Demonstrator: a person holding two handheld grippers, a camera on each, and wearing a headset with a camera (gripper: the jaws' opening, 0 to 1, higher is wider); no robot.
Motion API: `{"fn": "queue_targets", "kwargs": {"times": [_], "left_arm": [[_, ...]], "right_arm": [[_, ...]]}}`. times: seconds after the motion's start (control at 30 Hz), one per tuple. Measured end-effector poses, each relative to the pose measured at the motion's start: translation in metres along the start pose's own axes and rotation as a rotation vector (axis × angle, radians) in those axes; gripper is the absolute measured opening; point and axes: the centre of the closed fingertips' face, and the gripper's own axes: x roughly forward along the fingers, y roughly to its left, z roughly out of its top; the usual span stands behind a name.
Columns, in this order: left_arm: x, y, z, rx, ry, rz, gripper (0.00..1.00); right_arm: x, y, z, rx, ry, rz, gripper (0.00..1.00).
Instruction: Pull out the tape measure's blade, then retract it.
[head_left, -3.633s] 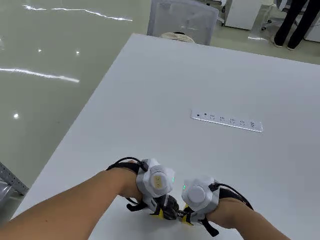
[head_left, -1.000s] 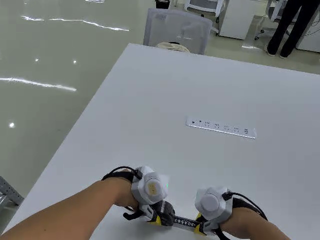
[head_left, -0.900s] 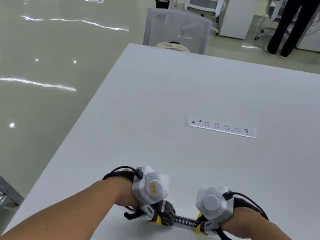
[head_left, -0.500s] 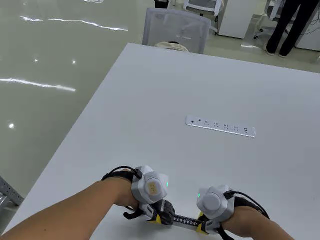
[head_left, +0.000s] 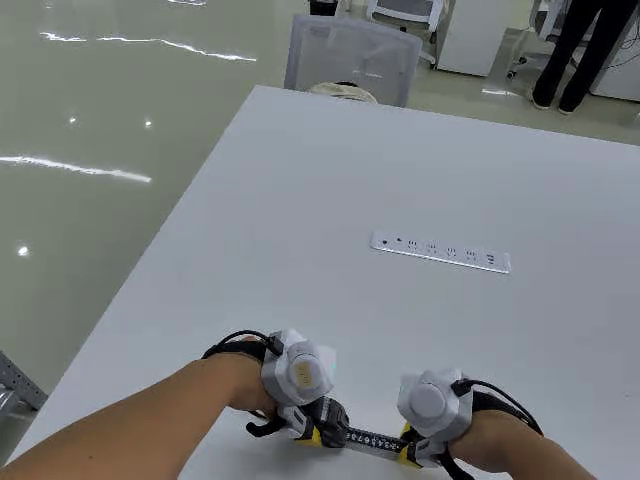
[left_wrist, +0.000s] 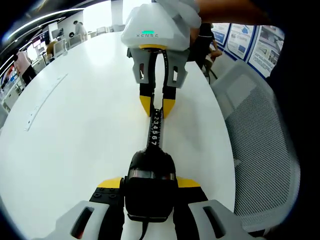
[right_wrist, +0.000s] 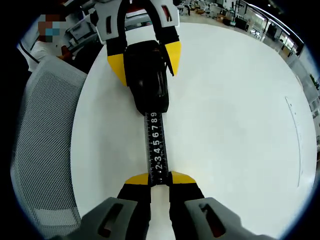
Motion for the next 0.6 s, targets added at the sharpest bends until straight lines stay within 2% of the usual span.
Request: {"fn": "queue_targets", "kwargs": {"times": [0.6], "left_arm": [[0.000, 0.000, 0.000, 0.000, 0.004, 0.001, 0.34]], "right_arm": [[-0.003, -0.001, -0.012, 0.005, 0.017, -0.015, 0.12]]}}
